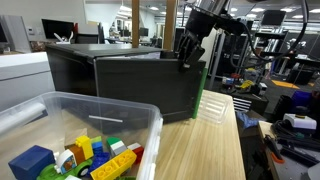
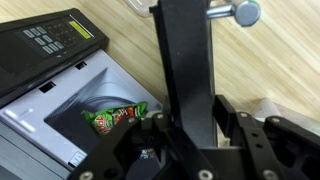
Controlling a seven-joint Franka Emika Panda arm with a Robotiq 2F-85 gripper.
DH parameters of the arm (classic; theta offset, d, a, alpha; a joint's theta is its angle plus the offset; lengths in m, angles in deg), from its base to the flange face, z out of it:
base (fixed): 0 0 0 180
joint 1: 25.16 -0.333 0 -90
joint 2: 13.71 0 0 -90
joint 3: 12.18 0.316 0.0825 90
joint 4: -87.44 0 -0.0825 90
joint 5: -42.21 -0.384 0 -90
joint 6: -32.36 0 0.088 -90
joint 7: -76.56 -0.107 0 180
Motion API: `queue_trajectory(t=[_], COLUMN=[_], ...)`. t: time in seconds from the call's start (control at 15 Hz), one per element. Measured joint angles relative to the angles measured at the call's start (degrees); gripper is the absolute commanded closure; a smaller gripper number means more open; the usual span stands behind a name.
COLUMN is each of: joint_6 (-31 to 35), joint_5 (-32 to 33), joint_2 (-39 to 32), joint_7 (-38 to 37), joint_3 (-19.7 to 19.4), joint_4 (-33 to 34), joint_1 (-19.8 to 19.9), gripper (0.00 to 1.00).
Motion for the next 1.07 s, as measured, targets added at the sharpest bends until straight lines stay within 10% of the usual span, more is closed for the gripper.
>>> queue_trajectory(t=[0.93,1.0,1.07], joint_6=[1.87,1.88,1.88], joint_5=[-0.08,-0.08,-0.08], joint_2=[4.06,4.14,4.17], joint_7=[-0.22,-0.22,-0.23], joint_3=[2.11,2.14,2.14], joint_4=[-5.04,-5.15,-5.18], joint_1=[-5.05,-5.27,-5.51], gripper=[0.48,0.45,0.22])
